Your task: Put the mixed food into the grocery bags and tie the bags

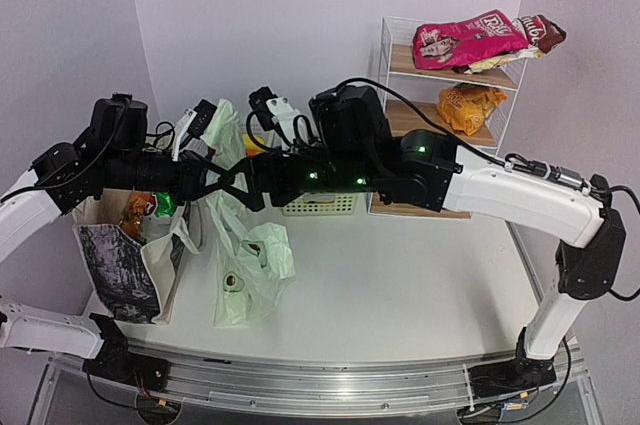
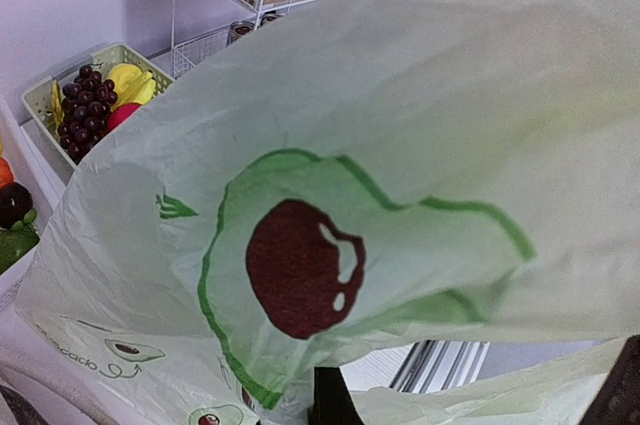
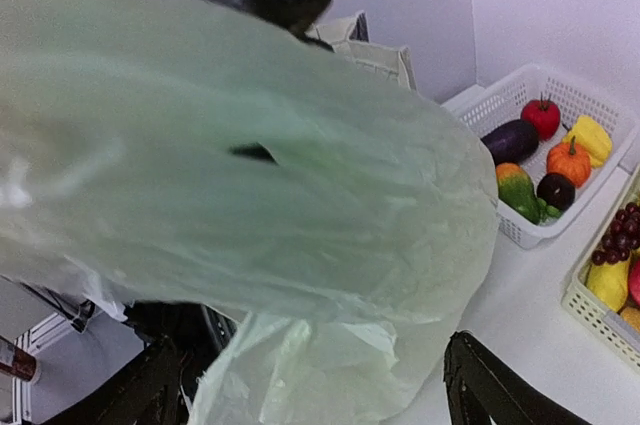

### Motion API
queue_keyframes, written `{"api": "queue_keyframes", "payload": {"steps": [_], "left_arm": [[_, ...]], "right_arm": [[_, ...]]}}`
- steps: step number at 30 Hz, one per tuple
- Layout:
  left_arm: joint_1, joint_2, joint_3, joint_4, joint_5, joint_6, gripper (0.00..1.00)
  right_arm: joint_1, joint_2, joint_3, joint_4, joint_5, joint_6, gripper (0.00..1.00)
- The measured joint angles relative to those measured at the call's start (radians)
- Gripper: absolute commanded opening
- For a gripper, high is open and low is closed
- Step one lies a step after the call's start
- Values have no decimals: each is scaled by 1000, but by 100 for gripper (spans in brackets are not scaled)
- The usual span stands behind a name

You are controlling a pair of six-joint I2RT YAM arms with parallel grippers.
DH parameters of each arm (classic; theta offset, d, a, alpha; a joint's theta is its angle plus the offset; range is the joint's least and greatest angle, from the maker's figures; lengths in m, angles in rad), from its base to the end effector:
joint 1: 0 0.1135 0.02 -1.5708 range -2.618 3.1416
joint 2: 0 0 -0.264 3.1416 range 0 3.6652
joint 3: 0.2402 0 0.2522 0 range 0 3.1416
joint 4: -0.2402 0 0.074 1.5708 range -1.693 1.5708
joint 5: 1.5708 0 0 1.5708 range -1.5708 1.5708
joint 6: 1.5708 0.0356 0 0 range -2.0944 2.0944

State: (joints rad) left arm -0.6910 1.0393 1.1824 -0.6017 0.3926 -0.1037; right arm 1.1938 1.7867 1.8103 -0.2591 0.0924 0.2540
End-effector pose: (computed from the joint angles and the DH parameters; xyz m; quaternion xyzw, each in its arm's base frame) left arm 0.1577 -0.1481 0.3881 0.3397 0.7675 -0.3531 0.4133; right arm 0.1600 0.3953 0.4116 -0.3297 0.7124 0.3825 0.4874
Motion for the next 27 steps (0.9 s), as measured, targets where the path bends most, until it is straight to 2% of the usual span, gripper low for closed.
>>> {"api": "queue_keyframes", "payload": {"steps": [3, 8, 12, 16, 17, 21, 24, 27], "left_arm": [[0, 0, 0, 0, 0, 0, 0], [0, 0, 0, 1, 0, 0, 0], [1, 0, 0, 1, -2, -1, 0], [0, 0, 0, 5, -2, -1, 0], [0, 0, 0, 7, -2, -1, 0], [0, 0, 0, 14, 4, -1, 0], [0, 0, 0, 19, 7, -2, 10], [0, -4, 2, 16, 8, 1, 12]], "right_arm": [[15, 21, 4, 77, 50, -2, 86], [20, 75, 22, 153, 184, 12, 65], [19, 96, 23, 169, 266, 29, 37], [18, 107, 25, 181, 313, 37, 4], [18, 109, 25, 184, 321, 40, 0], [27, 111, 25, 191, 336, 26, 0], [24, 108, 15, 194, 339, 1, 0], [7, 86, -24, 174, 343, -45, 0]]}}
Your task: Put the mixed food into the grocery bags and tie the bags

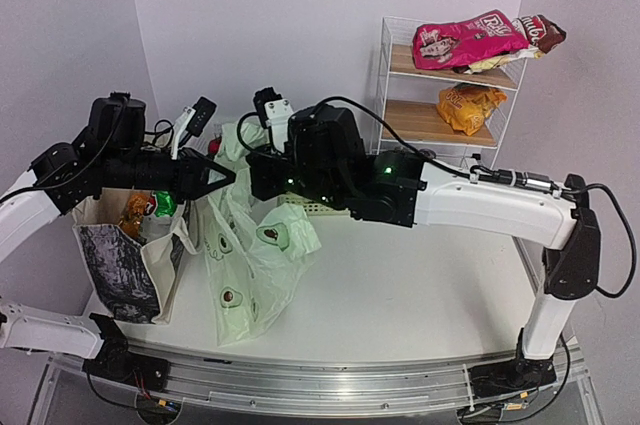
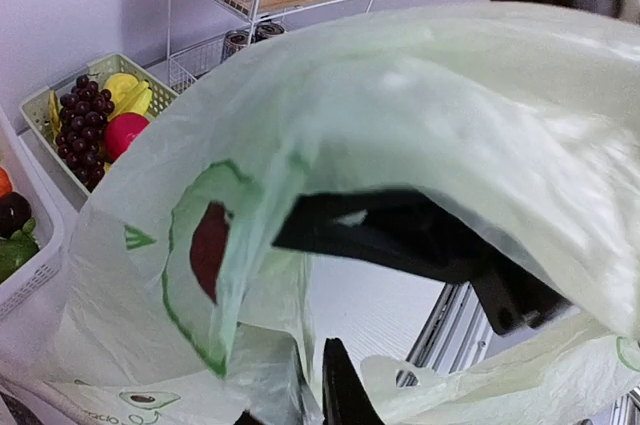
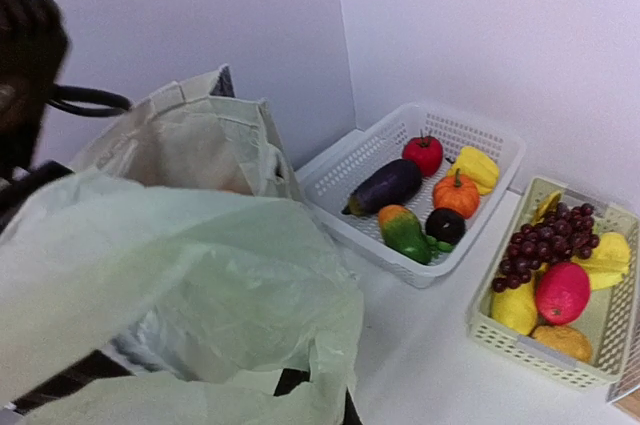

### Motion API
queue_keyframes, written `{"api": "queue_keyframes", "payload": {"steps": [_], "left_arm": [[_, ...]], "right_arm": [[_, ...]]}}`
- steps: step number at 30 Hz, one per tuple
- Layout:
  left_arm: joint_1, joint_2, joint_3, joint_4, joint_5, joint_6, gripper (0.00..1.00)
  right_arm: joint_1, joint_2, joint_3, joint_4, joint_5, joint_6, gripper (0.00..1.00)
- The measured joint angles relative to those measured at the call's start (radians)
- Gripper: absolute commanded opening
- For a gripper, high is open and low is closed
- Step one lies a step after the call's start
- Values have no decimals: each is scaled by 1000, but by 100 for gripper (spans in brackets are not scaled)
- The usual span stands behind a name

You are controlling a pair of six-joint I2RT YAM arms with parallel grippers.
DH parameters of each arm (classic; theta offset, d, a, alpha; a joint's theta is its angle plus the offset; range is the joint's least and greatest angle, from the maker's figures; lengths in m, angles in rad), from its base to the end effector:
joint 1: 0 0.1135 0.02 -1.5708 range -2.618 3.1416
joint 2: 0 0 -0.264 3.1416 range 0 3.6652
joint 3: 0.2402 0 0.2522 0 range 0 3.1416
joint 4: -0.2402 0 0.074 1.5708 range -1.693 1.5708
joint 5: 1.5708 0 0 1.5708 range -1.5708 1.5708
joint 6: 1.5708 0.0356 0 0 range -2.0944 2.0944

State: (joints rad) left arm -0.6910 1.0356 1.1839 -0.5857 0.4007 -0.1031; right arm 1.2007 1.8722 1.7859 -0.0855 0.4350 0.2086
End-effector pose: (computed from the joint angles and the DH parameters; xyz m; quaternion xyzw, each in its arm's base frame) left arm 0.1572 -0.1480 0.3909 0.3418 0.7604 -0.3583 0.4203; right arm 0.1776 0.4163 0.3861 -0.2334 0.7232 0.2814 0.5859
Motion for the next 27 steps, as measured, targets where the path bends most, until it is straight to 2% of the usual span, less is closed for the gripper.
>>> {"api": "queue_keyframes", "payload": {"steps": [2, 5, 13, 20, 21, 22, 23, 24, 25, 27], "left_arm": [[0, -8, 3, 0, 3, -1, 10], [0, -23, 13, 0, 13, 3, 0], [0, -33, 24, -16, -6, 39, 0], [0, -79, -41, -15, -90, 202, 1], [0, -94, -57, -17, -80, 242, 11], [0, -110, -68, -22, -56, 292, 28], [0, -126, -76, -28, -26, 340, 51], [0, -140, -79, -36, -2, 384, 66], [0, -154, -79, -42, 23, 424, 77], [0, -174, -72, -48, 65, 498, 89]], "right_arm": [[-26, -19, -17, -28, -1, -38, 0], [-64, -53, -21, -83, -10, -102, 0], [-87, -96, 83, -217, -73, -273, 0], [-90, -159, 124, -339, -134, -379, 0], [-90, -168, 131, -361, -145, -390, 0], [-90, -171, 144, -383, -159, -394, 0], [-90, -171, 161, -405, -175, -397, 0], [-90, -168, 181, -430, -192, -397, 0], [-90, -163, 206, -457, -209, -396, 0], [-90, -147, 256, -501, -237, -392, 0]]}}
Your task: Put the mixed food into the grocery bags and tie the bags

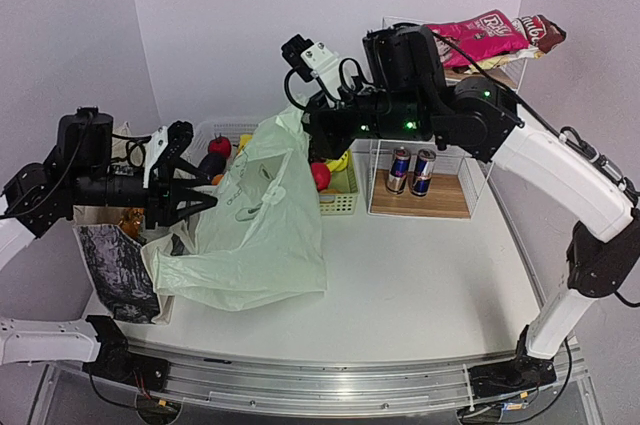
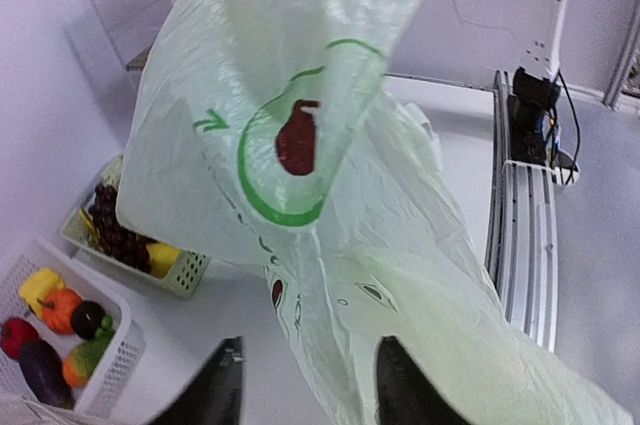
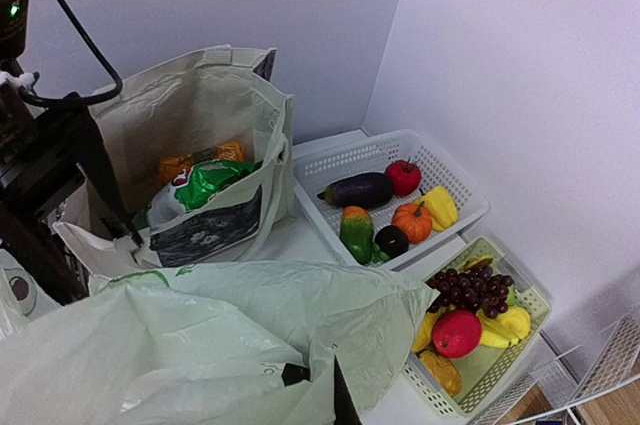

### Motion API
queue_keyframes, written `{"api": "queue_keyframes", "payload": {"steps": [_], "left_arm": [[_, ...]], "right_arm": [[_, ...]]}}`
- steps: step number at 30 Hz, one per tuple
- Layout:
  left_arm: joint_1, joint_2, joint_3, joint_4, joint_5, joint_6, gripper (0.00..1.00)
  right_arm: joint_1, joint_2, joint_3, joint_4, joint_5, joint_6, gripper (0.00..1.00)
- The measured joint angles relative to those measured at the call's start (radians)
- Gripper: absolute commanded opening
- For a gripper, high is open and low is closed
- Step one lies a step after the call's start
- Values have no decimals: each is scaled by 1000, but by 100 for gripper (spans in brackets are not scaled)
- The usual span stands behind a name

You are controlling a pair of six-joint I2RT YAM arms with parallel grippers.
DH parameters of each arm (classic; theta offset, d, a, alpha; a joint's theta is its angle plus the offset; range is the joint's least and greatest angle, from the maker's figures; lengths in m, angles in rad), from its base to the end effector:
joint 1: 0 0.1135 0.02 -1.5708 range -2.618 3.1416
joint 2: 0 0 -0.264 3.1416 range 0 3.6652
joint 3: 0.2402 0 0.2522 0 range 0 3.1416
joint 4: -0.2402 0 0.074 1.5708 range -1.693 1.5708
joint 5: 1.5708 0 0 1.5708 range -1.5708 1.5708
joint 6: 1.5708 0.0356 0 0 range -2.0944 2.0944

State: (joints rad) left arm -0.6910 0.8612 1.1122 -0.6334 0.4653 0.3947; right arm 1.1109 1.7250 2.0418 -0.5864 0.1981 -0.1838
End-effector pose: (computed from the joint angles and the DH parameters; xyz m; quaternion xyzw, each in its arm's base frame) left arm 0.1197 -0.1197 0.3933 0.5270 0.6237 -0.2694 0.5106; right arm 0.1748 0.3370 0.4787 -0.4297 0.6677 0.1991 0.5743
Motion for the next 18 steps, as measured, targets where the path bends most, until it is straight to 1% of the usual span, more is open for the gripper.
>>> {"api": "queue_keyframes", "payload": {"steps": [3, 5, 9, 11, 14, 18], "left_arm": [[0, 12, 59, -15, 31, 80, 95], [0, 46, 127, -19, 37, 111, 99], [0, 152, 281, -27, 63, 152, 99], [-3, 200, 333, -34, 80, 165, 99], [-31, 245, 357, -43, 83, 197, 99], [-114, 280, 359, -79, 74, 260, 96]], "right_arm": [[3, 22, 46, -39, -22, 7, 0], [8, 41, 69, -62, -26, 20, 0], [20, 92, 124, -89, -29, 48, 0], [23, 116, 147, -93, -30, 65, 0], [25, 139, 168, -98, -31, 84, 0], [25, 162, 192, -108, -34, 105, 0]]}}
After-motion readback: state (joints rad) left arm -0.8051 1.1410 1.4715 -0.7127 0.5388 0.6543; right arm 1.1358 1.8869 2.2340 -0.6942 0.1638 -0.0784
